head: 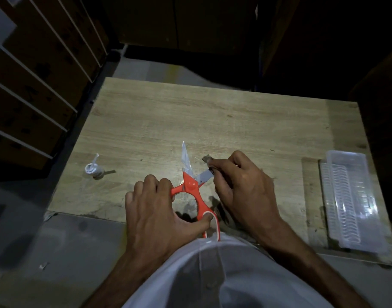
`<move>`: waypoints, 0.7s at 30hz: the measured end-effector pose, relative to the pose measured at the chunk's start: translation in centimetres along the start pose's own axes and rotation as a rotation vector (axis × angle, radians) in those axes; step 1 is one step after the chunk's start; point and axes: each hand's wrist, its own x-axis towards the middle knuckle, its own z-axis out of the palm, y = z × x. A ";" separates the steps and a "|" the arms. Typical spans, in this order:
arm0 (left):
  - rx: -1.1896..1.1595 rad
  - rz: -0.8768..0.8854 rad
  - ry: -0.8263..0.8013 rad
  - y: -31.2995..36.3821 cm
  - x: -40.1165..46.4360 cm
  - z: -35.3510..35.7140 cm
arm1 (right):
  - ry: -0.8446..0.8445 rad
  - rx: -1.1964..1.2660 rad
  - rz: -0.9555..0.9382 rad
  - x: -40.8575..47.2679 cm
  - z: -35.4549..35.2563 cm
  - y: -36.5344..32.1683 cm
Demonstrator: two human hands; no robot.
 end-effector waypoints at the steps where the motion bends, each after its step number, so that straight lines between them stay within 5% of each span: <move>1: 0.006 0.000 -0.007 0.0 0.0 0.0 | 0.010 0.004 0.005 -0.1 0.0 0.2; 10: 0.000 -0.027 -0.085 -0.1 0.1 0.1 | 0.235 0.092 0.125 0.4 -2.3 3.1; 16: -0.091 0.014 0.004 0.1 0.0 0.2 | -0.108 0.297 -0.091 -2.3 -0.3 -0.8; 21: -0.097 0.033 0.036 -0.1 -0.2 0.3 | -0.103 0.190 -0.128 -2.4 -0.1 -0.4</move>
